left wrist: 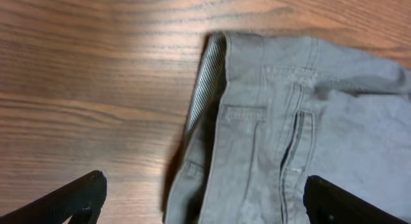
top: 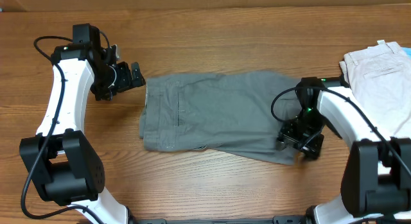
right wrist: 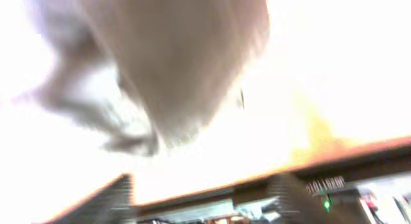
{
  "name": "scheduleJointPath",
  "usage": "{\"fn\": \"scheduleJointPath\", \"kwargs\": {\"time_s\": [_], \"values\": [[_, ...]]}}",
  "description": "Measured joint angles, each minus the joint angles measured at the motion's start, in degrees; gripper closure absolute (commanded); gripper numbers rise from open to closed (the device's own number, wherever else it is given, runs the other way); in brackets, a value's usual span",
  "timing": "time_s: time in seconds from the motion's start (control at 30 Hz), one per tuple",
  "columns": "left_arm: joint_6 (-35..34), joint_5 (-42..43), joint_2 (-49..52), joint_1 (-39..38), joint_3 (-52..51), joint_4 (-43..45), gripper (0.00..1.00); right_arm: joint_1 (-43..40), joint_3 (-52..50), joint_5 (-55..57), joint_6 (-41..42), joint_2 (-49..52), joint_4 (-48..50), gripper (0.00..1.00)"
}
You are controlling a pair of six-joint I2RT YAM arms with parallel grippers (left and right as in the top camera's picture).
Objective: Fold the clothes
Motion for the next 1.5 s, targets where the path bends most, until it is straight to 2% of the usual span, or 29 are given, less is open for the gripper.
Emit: {"fn": "scheduleJointPath", "kwargs": {"time_s": [0.23,0.4,0.53,0.67,0.87,1.17,1.5], "values": [[0.0,2.2,0.0,-0.2,0.1,-9.7,0.0,1.5,0.3,0.0,1.0,-0.3,3.0,0.0],[0.2,2.9,0.0,-1.9,-0.7,-13.8,0.0,-0.8,7.2,0.0,1.2,-0.8,3.3,0.0],[0.2,2.9,0.0,-5.0,-4.9,-11.6,0.0,-4.1,15.8,0.4,0.2,-1.6,2.7,0.0],[-1.3,0.7,0.0,-7.0,-10.3,-6.9,0.0,-5.8,19.8,0.6,-1.4,-2.5,1.7,0.0],[-2.9,-4.7,0.1,-6.7,-13.6,-1.6,0.0,-5.9,19.9,0.7,-3.0,-2.6,1.5,0.0],[-1.7,-0.8,0.1,-7.7,-15.0,2.5,0.0,-5.9,19.9,1.1,-3.6,-2.6,4.5,0.0],[-1.3,1.1,0.1,-8.1,-15.0,3.2,0.13,-5.9,19.9,1.1,-3.8,-2.6,7.1,0.0]]}}
